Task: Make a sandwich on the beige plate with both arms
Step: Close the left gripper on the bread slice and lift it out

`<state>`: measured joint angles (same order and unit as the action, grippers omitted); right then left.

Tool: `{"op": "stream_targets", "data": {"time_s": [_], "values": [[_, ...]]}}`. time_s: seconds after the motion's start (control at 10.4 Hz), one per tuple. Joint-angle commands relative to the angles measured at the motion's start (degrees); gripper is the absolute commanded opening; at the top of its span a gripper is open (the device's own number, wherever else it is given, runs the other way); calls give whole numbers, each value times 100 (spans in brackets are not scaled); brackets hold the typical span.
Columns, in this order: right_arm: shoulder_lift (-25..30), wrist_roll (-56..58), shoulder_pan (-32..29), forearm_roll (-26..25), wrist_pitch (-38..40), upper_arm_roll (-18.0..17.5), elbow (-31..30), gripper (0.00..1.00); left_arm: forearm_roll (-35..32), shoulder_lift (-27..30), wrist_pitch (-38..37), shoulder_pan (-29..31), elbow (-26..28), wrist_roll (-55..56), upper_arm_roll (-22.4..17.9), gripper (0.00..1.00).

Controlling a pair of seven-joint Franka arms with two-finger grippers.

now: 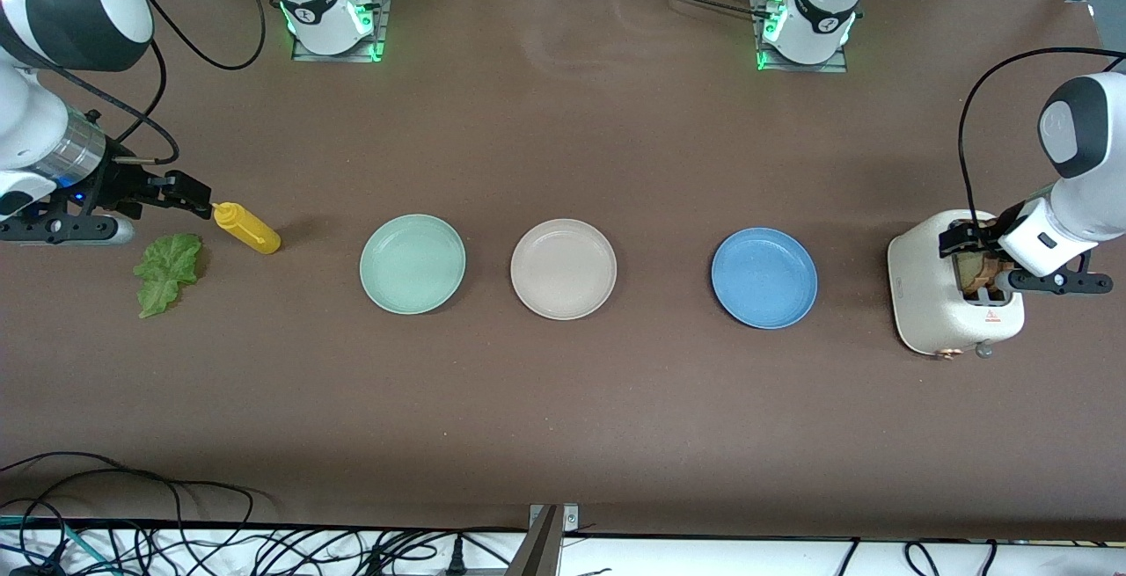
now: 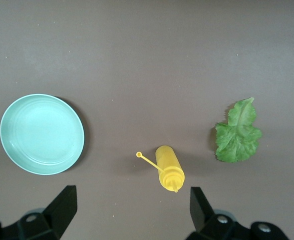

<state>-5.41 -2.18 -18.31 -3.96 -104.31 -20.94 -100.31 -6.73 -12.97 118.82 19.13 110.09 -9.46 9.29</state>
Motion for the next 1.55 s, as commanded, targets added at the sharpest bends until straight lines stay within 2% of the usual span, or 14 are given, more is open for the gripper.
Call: {"op": "stream_targets", "data": {"time_s": [0.0, 0.19, 0.48, 0.58, 1.45], "values": [[-21, -28, -24, 53, 95, -16, 99, 100, 40, 172, 132, 29, 302, -21, 11, 89], [-21, -28, -24, 53, 95, -16, 90, 100, 23, 128, 176, 64, 373, -21, 3, 78], [-21, -28, -24, 53, 95, -16, 90, 100, -74, 154, 141, 90, 294, -47, -24, 10], [-21, -28, -24, 53, 95, -16, 99, 100, -83, 154, 132, 169, 224, -82, -33, 0], [-21, -37, -24, 53, 95, -16, 90, 100, -127, 180, 89, 310, -4, -82, -15, 0]]}}
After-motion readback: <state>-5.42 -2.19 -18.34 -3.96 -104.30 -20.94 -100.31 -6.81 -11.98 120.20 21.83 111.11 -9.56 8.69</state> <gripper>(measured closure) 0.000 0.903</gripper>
